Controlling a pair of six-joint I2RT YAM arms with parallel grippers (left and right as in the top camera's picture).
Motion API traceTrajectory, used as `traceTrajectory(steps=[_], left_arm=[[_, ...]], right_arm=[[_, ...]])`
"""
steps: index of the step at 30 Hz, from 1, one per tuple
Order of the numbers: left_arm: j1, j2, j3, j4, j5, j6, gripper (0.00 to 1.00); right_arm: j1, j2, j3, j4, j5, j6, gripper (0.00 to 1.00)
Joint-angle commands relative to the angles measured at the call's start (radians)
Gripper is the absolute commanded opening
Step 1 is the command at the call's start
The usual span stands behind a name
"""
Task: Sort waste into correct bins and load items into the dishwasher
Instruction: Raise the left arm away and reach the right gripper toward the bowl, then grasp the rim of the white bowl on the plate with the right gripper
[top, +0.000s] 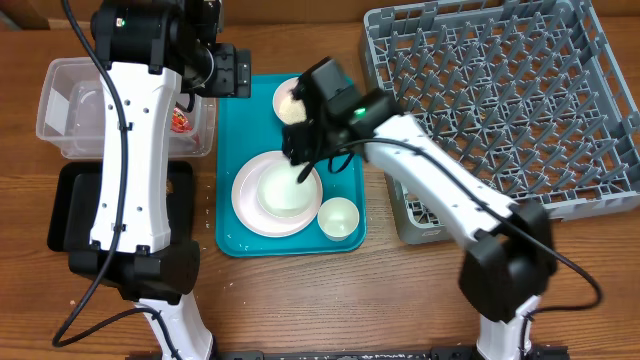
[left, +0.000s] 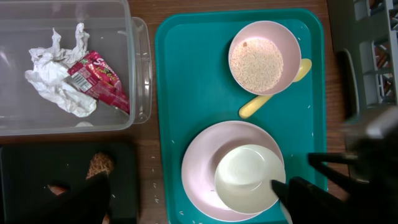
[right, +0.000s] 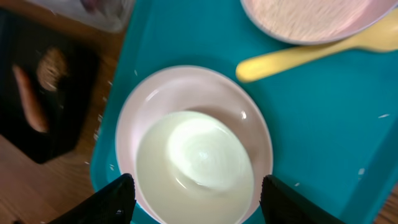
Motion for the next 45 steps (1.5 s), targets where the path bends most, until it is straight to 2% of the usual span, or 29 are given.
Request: traceTrajectory(steps=[1,8,14,15,30,32,35,37,45], left_arm=[[0.01,-0.005,0.002,0.0,-0.011,0.004,0.92],[0.018,-0.005,0.002,0.001,-0.033,0.004,0.92],[0.018,-0.005,0.002,0.001,-0.038,0.004,0.93],[0.018,-0.005,0.002,0.001,-0.043,0.004,0.93],[0.018,-0.005,0.002,0.001,-0.062,0.004,0.93],[0.018,-0.005,0.002,0.0,-0.062,0.004,0.93],[0.018,-0.005,0.002,0.0,-0.062,0.004,0.94],[0.018,-0.005,0.002,0.0,-0.062,0.004,1.0],[0.018,-0.005,0.002,0.002,-0.088,0.004,1.0]], right_arm=[[0.009,0.062,0.01,-0.001,0.01,-0.031,0.66],[0.01,0.121,0.01,-0.019,0.054,-0.031,0.59],[0.01,0.142,-0.003,-0.042,0.085,-0.039,0.33],[0.01,0.142,-0.01,-0.038,0.085,-0.039,0.32],[0.01,0.142,-0.083,0.037,0.085,-0.037,0.32],[0.01,0.142,-0.087,0.042,0.085,-0.037,0.27],[0.01,0.142,-0.087,0.046,0.085,-0.037,0.13],[0.01,0.142,-0.087,0.048,0.085,-0.037,0.05],[0.006,0.131,-0.063,0.049,0.082,-0.037,0.04]])
